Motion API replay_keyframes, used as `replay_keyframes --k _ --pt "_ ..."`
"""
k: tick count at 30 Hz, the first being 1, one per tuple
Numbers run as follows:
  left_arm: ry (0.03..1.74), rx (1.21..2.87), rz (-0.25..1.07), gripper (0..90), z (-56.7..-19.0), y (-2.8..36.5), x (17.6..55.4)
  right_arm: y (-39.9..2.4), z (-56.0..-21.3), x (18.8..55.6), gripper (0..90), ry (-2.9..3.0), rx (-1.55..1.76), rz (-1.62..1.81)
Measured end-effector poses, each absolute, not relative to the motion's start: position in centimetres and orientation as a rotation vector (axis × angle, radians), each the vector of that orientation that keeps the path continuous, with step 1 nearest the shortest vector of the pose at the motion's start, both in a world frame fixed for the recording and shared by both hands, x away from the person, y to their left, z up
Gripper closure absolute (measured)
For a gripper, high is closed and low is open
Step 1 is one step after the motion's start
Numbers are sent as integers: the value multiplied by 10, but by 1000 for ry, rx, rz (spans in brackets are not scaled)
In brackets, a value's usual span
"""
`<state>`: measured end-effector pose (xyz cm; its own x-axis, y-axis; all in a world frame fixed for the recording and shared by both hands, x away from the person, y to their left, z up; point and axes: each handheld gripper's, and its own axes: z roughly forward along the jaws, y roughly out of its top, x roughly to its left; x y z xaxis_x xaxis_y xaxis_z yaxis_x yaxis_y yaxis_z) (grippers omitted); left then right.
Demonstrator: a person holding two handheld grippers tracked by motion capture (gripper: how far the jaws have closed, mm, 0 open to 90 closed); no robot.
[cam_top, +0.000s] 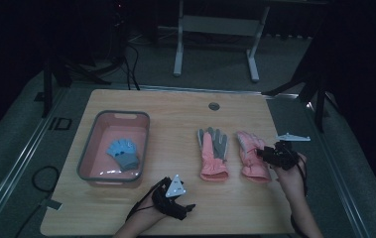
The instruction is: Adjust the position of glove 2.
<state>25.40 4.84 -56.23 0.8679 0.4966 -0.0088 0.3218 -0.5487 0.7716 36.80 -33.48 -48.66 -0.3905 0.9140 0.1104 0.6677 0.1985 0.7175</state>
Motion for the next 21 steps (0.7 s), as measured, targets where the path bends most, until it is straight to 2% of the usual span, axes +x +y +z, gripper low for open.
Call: replay_keyframes --k 7,15,19,21 --pt "589 2198 274 145 -562 48 253 -348 -480 374 588 2204 1476 1035" --pt "589 2199 271 145 -562 48 252 -338 -510 382 575 2218 1529 964" --pt "585 2202 270 145 -563 48 252 -336 -521 387 651 2242 1553 915" --pt "585 2203 273 145 -563 48 252 -333 -527 388 785 2268 1547 911"
